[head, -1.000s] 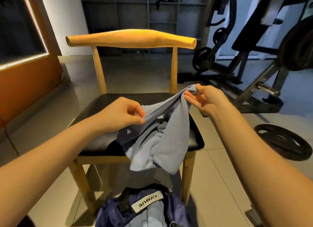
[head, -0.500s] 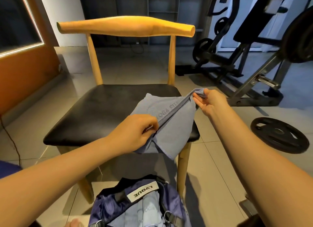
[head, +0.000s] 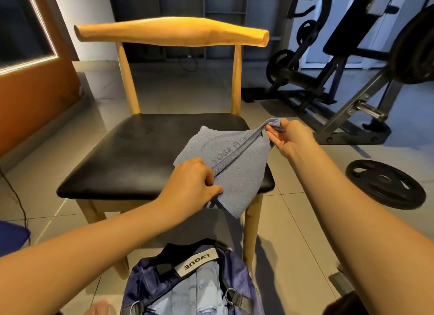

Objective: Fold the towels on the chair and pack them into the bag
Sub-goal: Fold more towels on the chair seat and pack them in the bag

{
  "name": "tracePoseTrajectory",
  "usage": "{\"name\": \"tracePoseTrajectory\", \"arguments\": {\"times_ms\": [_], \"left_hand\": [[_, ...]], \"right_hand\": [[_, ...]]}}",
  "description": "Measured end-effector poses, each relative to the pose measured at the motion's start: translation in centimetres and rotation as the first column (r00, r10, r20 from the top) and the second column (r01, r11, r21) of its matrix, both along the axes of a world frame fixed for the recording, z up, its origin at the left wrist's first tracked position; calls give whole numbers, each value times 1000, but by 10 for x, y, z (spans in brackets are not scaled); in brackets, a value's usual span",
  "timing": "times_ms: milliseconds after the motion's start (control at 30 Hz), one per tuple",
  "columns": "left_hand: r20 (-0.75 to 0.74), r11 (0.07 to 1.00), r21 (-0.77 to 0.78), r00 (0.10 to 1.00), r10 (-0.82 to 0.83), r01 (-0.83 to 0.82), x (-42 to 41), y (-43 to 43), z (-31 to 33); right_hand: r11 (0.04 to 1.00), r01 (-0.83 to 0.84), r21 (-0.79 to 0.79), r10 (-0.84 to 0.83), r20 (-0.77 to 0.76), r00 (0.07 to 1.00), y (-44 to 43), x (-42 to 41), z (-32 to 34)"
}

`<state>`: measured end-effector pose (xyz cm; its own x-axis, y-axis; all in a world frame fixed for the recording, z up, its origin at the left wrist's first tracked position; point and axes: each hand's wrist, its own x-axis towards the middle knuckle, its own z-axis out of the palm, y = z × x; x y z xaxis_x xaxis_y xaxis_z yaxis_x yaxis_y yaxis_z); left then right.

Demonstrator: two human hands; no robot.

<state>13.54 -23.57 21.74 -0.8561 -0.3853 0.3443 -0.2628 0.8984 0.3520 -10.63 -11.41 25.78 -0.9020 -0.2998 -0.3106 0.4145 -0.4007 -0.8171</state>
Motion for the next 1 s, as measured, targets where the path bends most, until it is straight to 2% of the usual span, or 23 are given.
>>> {"name": "tracePoseTrajectory", "arguments": {"times_ms": [133,367,600,700,767,833,900,1000], "left_hand": [[-26,991,133,1000,-3,6,2,1,-2],[-98,962,272,995,19,9,15,-8,9],[-161,960,221,977,-140,173,42,-34,44],[-139,949,191,964,-227,250,53,-52,63],[-141,940,167,951,-277,298,61,-63,78],[-165,941,122,941,-295,316,68,-72,93],[-186,947,102,941,-283,305,73,-78,103],[-221,962,88,947,-234,258,75,-87,108]], "right_hand": [[1000,6,-1,-6,0,1000,0,0,3],[1000,15,-8,-16,-39,999,4,1,8],[997,46,-66,-53,-110,993,10,13,25],[999,35,19,-30,-216,976,12,12,34],[972,125,196,-44,-372,927,16,11,36],[924,239,299,-45,-535,844,22,15,38],[906,284,314,-32,-617,786,26,18,40],[906,292,307,-17,-663,748,28,24,47]]}}
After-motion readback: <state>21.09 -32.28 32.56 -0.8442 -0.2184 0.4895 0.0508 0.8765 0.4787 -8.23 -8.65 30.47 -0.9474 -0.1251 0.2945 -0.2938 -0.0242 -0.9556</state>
